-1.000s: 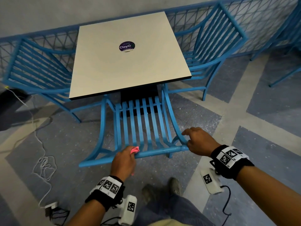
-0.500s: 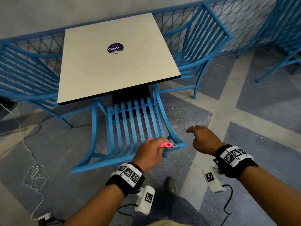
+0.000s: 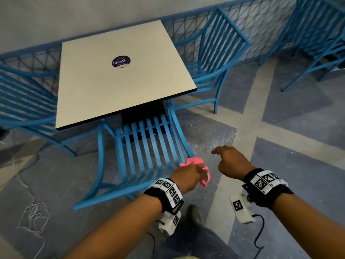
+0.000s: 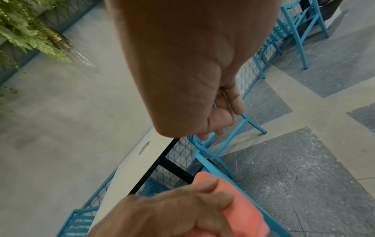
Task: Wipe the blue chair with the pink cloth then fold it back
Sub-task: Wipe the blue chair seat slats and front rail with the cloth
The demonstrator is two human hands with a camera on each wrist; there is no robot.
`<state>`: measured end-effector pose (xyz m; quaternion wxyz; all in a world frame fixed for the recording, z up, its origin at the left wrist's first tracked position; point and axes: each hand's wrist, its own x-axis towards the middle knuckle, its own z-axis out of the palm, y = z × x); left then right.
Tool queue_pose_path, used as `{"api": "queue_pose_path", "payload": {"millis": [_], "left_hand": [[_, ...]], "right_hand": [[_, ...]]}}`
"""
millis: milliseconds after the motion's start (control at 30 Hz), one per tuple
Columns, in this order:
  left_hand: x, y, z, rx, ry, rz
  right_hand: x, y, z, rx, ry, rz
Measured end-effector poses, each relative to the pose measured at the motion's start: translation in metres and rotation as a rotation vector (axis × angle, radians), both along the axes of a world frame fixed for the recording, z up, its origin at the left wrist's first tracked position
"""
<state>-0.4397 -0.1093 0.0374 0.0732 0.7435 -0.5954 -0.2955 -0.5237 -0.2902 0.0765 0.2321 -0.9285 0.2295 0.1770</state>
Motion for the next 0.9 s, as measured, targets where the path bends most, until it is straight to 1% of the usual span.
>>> {"api": "queue_pose_path", "payload": {"millis": [67, 200, 333, 367, 433, 467, 533, 600, 633, 733, 800, 833, 900], "left_hand": [[-0.001, 0.018, -0.002, 0.007, -0.026, 0.000], [0.003, 0.063, -0.010, -0.030, -0.080, 0.076], [0.015, 0.099, -0.004, -0.058, 0.004, 0.178], [0.018, 0.105, 0.001, -0.036, 0.032, 0.213], [0.022, 0.112, 0.013, 0.017, 0.025, 0.276], [0.023, 0.113, 0.020, -0.004, 0.021, 0.308], [0.022, 0.108, 0.031, -0.115, 0.022, 0.327], [0.016, 0.089, 0.030, -0.187, 0.018, 0.303], [0.013, 0.076, 0.026, -0.184, -0.001, 0.283], [0.001, 0.046, 0.005, -0.020, -0.067, 0.222], [-0.005, 0.039, -0.006, 0.087, -0.090, 0.203], [-0.006, 0.039, -0.012, 0.113, -0.121, 0.200], [-0.008, 0.044, -0.024, 0.107, -0.167, 0.221]], "right_hand": [[0.000, 0.004, -0.002, 0.013, 0.009, 0.005], [0.007, 0.017, -0.005, 0.042, 0.035, 0.053], [0.016, 0.032, -0.008, 0.057, 0.048, 0.096], [0.017, 0.035, -0.009, 0.058, 0.046, 0.103], [0.019, 0.039, -0.010, 0.050, 0.039, 0.117], [0.019, 0.041, -0.011, 0.044, 0.037, 0.122], [0.019, 0.043, -0.012, 0.034, 0.037, 0.127], [0.020, 0.043, -0.012, 0.019, 0.041, 0.124], [0.020, 0.043, -0.011, 0.010, 0.044, 0.126], [0.023, 0.043, -0.007, -0.017, 0.044, 0.133], [0.025, 0.042, -0.005, -0.034, 0.054, 0.137], [0.026, 0.042, -0.003, -0.040, 0.060, 0.137], [0.027, 0.042, -0.002, -0.050, 0.064, 0.137]]}}
